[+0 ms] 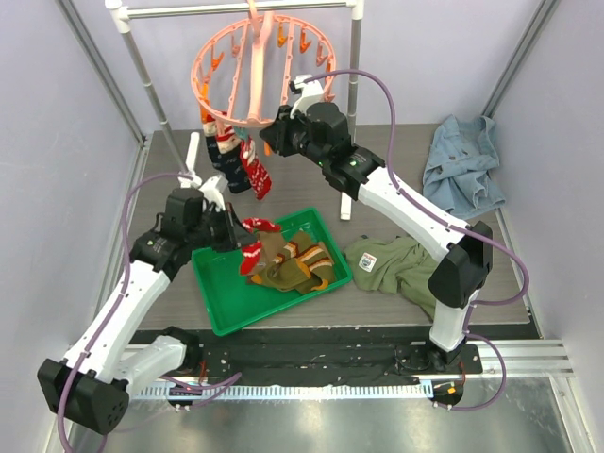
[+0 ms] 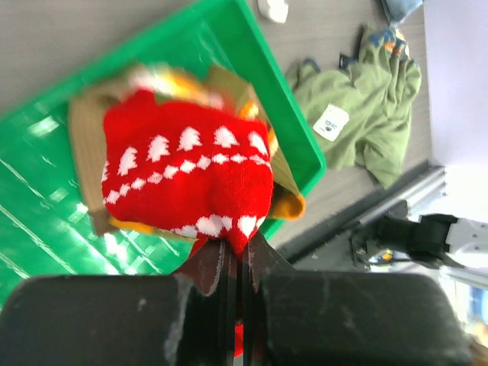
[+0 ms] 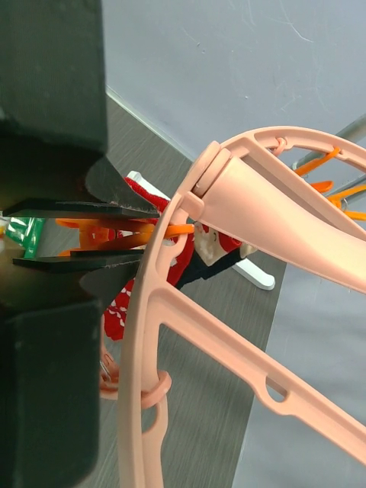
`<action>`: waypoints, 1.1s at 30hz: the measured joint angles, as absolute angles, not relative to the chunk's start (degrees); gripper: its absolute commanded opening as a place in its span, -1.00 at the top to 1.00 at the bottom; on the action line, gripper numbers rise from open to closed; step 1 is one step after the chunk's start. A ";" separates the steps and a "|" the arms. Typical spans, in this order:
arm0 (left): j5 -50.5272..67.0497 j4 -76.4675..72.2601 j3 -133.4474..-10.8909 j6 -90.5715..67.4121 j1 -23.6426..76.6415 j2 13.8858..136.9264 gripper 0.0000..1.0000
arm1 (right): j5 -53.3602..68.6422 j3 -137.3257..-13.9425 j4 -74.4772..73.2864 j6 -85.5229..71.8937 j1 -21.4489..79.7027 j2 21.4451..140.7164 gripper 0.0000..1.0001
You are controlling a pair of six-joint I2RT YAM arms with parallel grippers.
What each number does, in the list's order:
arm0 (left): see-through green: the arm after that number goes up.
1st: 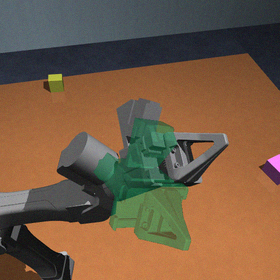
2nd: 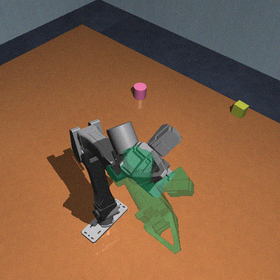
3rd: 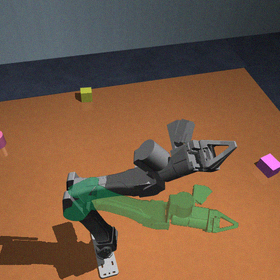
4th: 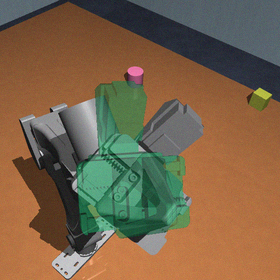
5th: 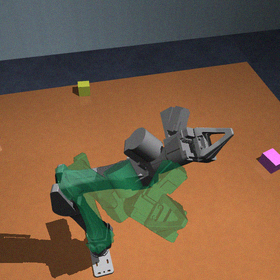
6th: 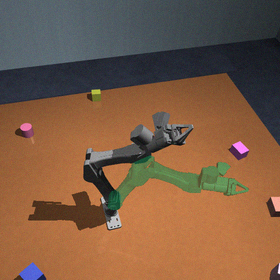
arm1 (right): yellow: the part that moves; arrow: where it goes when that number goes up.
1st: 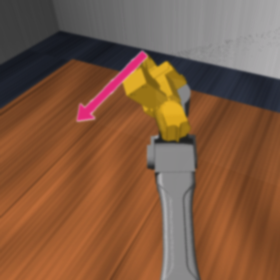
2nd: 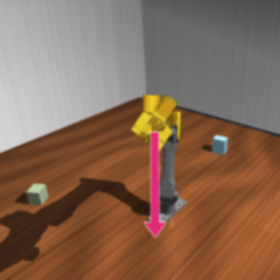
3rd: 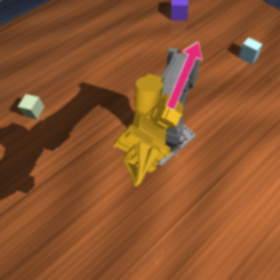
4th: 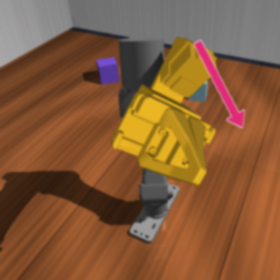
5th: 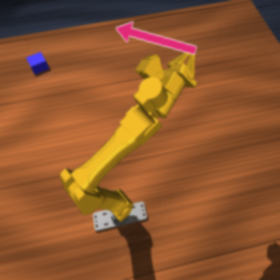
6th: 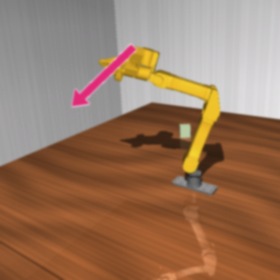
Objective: Remove the socks clipped to the hanger
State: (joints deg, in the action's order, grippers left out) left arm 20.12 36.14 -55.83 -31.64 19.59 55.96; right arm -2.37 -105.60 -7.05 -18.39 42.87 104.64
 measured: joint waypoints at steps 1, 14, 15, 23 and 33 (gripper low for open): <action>20.82 35.83 -54.70 -32.53 19.59 55.90 0.98 | -2.35 -105.60 -7.05 -18.39 42.83 104.64 0.94; 15.51 34.81 -41.47 -42.11 19.59 59.40 -0.29 | -1.72 -105.58 -7.11 -18.87 42.24 104.64 0.90; 14.55 34.96 -41.54 -42.59 19.59 59.18 -0.45 | -1.67 -105.58 -7.14 -18.94 42.24 104.64 0.89; 9.37 37.63 -47.07 -43.22 19.59 52.90 -0.74 | -1.52 -105.08 -6.94 -19.00 41.87 104.62 0.87; 3.44 37.12 -57.95 -40.84 19.59 56.51 -0.70 | -0.73 -104.18 -6.55 -19.00 40.93 104.44 0.87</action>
